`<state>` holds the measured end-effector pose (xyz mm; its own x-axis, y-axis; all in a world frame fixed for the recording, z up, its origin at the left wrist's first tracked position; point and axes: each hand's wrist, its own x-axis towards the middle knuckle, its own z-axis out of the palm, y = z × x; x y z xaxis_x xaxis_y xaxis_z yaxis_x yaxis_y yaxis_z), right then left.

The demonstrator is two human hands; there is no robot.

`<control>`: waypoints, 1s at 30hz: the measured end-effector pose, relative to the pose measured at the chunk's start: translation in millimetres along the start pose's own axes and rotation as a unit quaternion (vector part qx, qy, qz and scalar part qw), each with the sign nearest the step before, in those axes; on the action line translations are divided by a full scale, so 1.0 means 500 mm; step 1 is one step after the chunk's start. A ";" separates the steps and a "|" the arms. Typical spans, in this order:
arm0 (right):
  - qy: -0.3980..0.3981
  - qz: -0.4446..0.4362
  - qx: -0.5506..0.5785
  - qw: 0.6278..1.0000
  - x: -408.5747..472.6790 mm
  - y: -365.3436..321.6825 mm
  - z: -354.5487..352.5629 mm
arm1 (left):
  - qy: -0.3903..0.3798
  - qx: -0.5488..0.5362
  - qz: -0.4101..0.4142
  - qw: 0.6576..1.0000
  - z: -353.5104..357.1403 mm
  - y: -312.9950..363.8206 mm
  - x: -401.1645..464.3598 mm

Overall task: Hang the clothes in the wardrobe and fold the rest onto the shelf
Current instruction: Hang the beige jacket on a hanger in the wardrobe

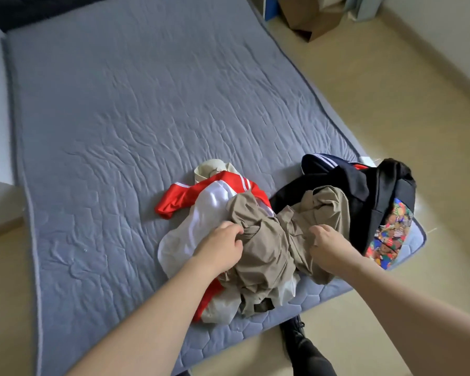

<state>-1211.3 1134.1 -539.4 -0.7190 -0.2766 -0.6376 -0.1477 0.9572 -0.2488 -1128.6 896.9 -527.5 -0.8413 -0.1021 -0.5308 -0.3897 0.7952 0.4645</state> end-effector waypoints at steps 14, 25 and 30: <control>-0.076 -0.105 -0.104 0.986 0.384 0.117 0.146 | -0.002 0.010 -0.036 0.999 0.222 -0.009 0.240; -0.096 -0.226 0.031 0.969 0.271 -0.074 -0.058 | 0.323 -0.470 -0.290 0.769 -0.022 -0.033 0.058; -0.095 -0.281 0.150 0.943 0.113 -0.237 -0.249 | 0.387 -0.442 -0.373 0.719 -0.160 -0.030 -0.054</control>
<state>-1319.0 1015.7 -455.5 -0.4460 -0.7709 -0.4547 -0.2503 0.5952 -0.7636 -1130.1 839.9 -463.5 -0.0991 -0.8761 -0.4719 -0.6382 -0.3079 0.7056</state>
